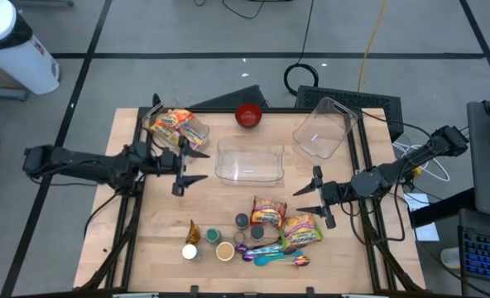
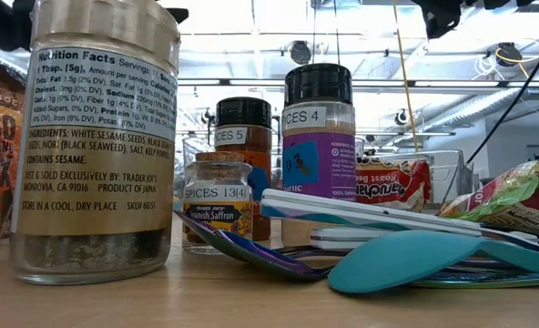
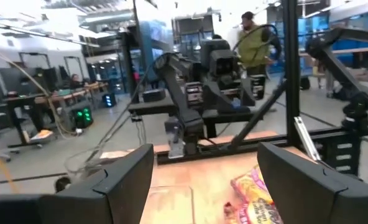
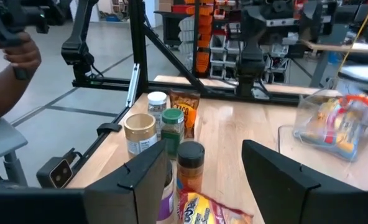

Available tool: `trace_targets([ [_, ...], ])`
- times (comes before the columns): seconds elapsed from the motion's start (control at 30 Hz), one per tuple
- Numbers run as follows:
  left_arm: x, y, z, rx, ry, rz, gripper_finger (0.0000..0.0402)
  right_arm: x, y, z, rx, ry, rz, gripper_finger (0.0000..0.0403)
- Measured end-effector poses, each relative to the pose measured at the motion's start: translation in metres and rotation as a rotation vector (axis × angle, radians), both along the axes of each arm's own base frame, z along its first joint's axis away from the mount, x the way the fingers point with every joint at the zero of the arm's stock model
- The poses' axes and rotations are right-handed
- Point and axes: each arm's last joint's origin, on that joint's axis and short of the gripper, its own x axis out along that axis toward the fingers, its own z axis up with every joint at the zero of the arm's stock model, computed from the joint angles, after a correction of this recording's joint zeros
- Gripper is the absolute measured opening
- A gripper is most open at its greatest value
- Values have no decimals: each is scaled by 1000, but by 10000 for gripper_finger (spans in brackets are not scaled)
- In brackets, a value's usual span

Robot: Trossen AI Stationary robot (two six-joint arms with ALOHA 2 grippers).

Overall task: Pick & Place Food Item
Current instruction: Put the green noodle pack into the left transparent bin

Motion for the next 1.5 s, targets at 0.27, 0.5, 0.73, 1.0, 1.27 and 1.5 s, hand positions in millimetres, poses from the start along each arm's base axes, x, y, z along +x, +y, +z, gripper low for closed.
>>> trace_targets([
  [0.27, 10, -2, -8, 2, 61, -12, 296, -10, -4, -23, 244, 312, -52, 218],
  [0.5, 12, -1, -9, -3, 69, 39, 296, -31, -4, -48, 562, 776, -77, 228],
  [0.73, 12, 0, -9, -18, 65, 69, 296, -46, 5, -57, 793, 993, -207, 220],
  [1.0, 12, 0, -9, -18, 64, 72, 296, -53, 13, -94, 980, 979, -238, 215],
  [1.27, 12, 0, -9, -18, 65, 73, 296, -62, 7, -136, 1139, 936, -210, 214],
  [1.5, 12, 0, -9, -18, 65, 73, 296, -62, 7, -138, 1142, 905, -163, 199],
])
